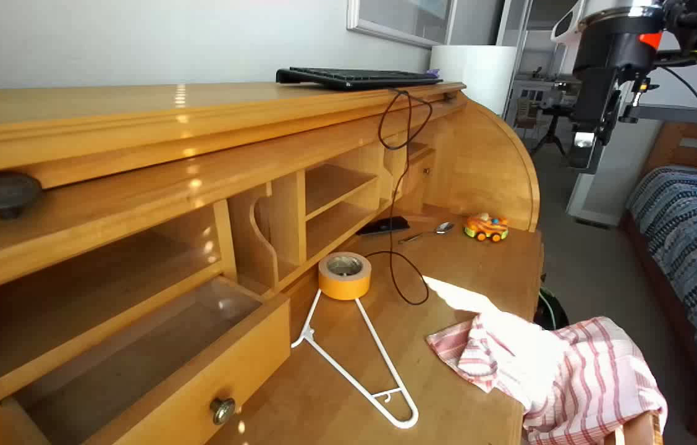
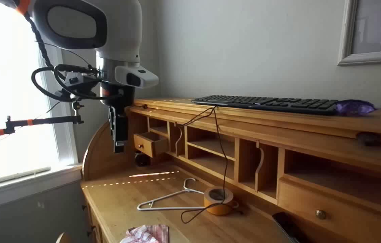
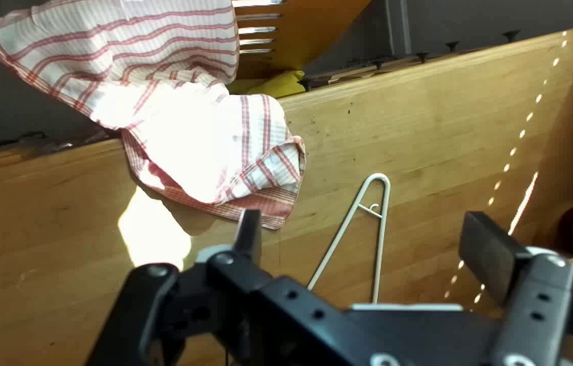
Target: Close the open drawer on the dresser
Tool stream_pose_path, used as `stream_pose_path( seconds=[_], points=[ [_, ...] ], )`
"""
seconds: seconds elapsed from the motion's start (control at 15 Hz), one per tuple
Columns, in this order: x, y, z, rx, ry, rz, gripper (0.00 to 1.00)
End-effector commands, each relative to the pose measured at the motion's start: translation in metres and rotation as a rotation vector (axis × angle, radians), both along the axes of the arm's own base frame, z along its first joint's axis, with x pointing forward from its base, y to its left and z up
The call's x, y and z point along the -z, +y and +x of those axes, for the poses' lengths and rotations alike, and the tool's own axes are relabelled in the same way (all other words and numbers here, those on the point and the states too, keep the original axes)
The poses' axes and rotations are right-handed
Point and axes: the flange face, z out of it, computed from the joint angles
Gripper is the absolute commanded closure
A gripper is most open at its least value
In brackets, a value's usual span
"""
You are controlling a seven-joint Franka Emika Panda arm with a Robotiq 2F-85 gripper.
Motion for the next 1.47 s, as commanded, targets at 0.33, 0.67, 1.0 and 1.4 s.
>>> stream_pose_path(
  seconds=[0.33,0.67,1.0,1.4],
  points=[
    [0.007,0.013,0.005,-0.036,0.007,0.011,0.0],
    [0.037,0.093,0.027,-0.134,-0.03,0.023,0.0],
    [0.078,0.163,0.056,-0.188,-0.092,0.022,0.44],
    [0.124,0.232,0.098,-0.191,-0.227,0.042,0.88]
  ],
)
